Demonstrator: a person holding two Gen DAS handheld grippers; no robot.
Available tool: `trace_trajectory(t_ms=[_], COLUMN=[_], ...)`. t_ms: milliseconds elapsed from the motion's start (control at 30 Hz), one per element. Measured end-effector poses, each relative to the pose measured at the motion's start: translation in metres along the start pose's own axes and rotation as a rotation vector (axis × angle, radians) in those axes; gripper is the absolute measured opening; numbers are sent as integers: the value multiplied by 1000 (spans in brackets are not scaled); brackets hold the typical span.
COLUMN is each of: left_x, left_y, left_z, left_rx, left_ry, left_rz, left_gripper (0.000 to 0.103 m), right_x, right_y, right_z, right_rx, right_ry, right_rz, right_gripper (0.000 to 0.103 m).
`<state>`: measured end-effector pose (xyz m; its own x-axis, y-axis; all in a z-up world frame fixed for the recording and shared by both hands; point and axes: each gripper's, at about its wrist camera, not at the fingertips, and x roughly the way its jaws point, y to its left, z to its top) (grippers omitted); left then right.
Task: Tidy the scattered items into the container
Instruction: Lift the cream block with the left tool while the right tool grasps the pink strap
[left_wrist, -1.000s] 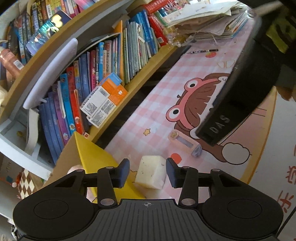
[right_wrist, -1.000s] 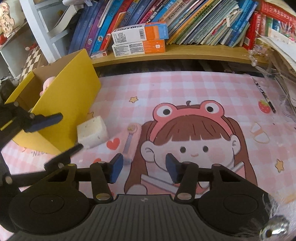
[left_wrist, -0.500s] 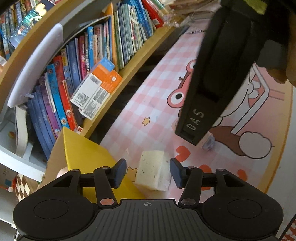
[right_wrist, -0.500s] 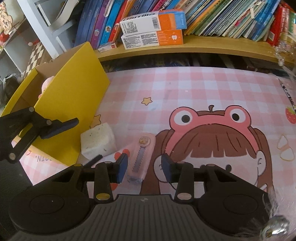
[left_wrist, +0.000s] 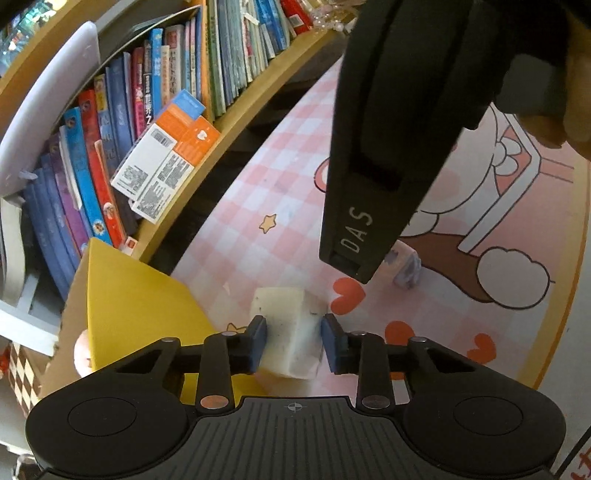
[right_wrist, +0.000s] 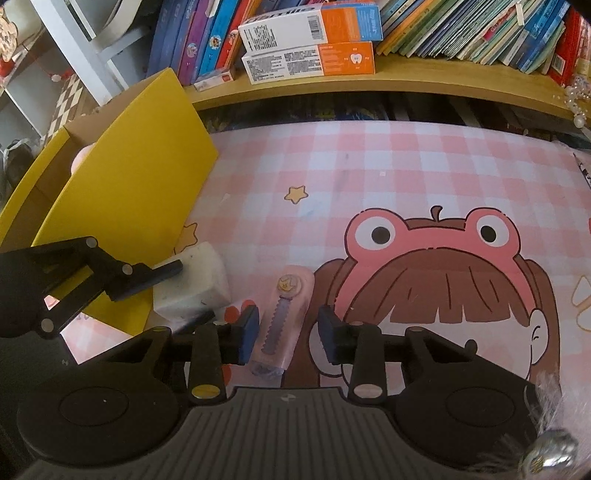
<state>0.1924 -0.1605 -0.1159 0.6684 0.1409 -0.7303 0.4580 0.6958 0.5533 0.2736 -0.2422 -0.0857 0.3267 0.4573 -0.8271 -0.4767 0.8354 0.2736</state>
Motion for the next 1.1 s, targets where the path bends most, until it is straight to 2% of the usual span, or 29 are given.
trace_trajectory(t_ms=[167,267,467,1100], left_x=[-4,-8,-13,-23], left_y=[1,0,-2,-4], left_z=[-2,-3,-2,2], left_rx=[-18,-21,-19,-11], left_ry=[-17,-25,-37,-80], left_rz=[-13,-24,-30,-42], left_gripper=[18,16,15,15], right_x=[2,3,2,-9], right_y=[1,2,4,5], right_z=[-1,-1,-2,-18], right_rx=[-3,-16,-16,-93], right_ry=[7,8,4,22], right_rz=[3,1,0,-92], right_gripper=[32,31,25,25])
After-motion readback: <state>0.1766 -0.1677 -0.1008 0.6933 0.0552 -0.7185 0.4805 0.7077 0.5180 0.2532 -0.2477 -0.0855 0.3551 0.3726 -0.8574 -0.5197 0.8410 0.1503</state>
